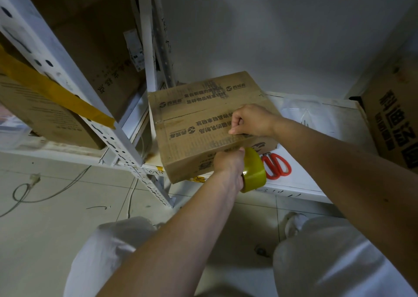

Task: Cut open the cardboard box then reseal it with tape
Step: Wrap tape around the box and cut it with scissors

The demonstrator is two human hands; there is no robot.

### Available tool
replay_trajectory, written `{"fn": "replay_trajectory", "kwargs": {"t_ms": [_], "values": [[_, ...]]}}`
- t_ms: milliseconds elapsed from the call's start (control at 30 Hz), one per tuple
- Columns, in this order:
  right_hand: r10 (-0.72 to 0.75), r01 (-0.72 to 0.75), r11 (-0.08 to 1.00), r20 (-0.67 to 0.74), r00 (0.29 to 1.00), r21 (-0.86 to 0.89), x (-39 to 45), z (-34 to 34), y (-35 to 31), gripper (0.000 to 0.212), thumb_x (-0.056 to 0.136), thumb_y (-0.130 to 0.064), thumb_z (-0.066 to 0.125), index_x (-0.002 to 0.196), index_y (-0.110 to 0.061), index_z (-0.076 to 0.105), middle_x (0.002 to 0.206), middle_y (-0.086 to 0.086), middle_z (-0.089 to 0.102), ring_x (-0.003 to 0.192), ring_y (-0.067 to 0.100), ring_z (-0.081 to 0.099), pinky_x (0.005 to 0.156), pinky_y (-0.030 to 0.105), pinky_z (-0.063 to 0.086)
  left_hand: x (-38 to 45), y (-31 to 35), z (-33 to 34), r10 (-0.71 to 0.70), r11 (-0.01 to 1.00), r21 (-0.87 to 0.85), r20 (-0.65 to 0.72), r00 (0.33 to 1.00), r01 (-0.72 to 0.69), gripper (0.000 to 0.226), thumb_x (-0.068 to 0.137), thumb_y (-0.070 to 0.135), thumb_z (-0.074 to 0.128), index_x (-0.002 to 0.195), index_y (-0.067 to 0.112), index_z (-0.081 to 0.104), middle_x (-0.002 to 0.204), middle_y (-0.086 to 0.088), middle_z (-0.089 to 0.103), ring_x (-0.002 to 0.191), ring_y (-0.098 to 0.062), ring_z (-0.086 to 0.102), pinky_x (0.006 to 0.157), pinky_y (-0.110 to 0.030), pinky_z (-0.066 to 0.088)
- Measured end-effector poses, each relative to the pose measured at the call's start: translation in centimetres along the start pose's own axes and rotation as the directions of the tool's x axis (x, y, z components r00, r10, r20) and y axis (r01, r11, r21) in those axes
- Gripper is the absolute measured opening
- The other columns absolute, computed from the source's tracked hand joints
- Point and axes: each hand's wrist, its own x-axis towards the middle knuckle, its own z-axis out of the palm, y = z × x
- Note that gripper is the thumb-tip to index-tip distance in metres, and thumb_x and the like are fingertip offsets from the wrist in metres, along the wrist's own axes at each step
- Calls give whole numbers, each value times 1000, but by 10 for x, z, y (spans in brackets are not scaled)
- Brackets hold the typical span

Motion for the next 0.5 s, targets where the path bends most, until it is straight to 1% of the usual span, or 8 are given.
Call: {"fn": "replay_trajectory", "kwargs": {"t_ms": [67,133,200,233,300,367,433,500], "values": [[22,-21,1000,-22,1000,13,-2,1,1,14,83,-34,71,81,-25,60,88,-10,54,89,10,52,73,25,35,3,-3,2,-17,1000,-24,-37,999,16,26,88,30,66,109,18,58,108,-9,67,101,-31,64,95,-53,49],[69,-67,997,-46,997,48,-4,3,3,23,81,-37,73,89,-23,57,93,-8,51,92,12,51,74,27,36,3,-3,1,-10,1000,7,-18,1000,10,33,88,32,65,115,16,58,108,-8,67,102,-30,64,96,-52,49],[157,-151,984,-61,986,93,-4,4,4,41,75,-44,76,100,-22,51,102,-5,50,98,15,51,77,29,39,3,-5,0,-13,1000,11,-9,1000,13,32,91,30,62,118,13,58,109,-7,67,102,-29,64,96,-51,50],[185,-179,981,-65,981,80,-2,5,2,49,73,-50,76,104,-21,51,107,-4,50,103,17,50,80,31,40,3,-5,0,-9,1000,10,1,1000,9,30,92,28,60,117,12,59,110,-7,67,101,-28,64,96,-51,50],[217,-217,976,-69,974,6,1,11,-3,67,68,-62,73,113,-18,52,118,1,51,114,23,47,91,37,42,1,-5,0,-18,1000,-18,6,1000,18,24,94,27,57,113,13,61,110,-9,68,101,-28,64,98,-50,49],[260,-260,965,-79,962,1,3,16,-10,83,62,-70,71,121,-16,50,127,4,49,123,26,42,100,42,39,-1,-4,1,-37,999,-39,1,999,37,22,96,26,55,113,14,60,108,-8,67,101,-26,62,101,-48,48],[276,-276,961,-85,957,19,4,17,-11,82,61,-73,69,120,-18,51,128,3,48,125,26,40,101,43,38,-2,-4,0,-15,1000,8,-17,1000,15,16,93,26,59,105,16,61,106,-8,66,101,-26,62,100,-48,48],[234,-232,972,-53,971,42,3,12,-4,62,68,-66,70,108,-20,53,120,1,49,118,24,44,95,40,41,-2,-6,-1,-3,1000,26,-15,1000,3,5,92,22,61,94,19,58,103,-8,64,100,-27,61,99,-49,48]]}}
